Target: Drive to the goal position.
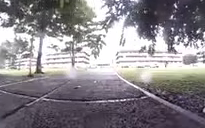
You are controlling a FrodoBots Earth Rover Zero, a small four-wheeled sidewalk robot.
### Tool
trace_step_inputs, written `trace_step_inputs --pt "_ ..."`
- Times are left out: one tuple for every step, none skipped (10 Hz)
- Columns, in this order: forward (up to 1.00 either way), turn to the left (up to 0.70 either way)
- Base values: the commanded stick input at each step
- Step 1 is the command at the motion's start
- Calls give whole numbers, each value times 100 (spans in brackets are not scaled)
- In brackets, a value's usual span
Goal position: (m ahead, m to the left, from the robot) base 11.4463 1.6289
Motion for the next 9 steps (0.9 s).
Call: trace_step_inputs --pt "70 0" --pt "70 0" --pt "70 0" --pt "70 0" --pt "70 0" --pt "70 4" --pt "70 33" --pt "70 27" --pt "70 2"
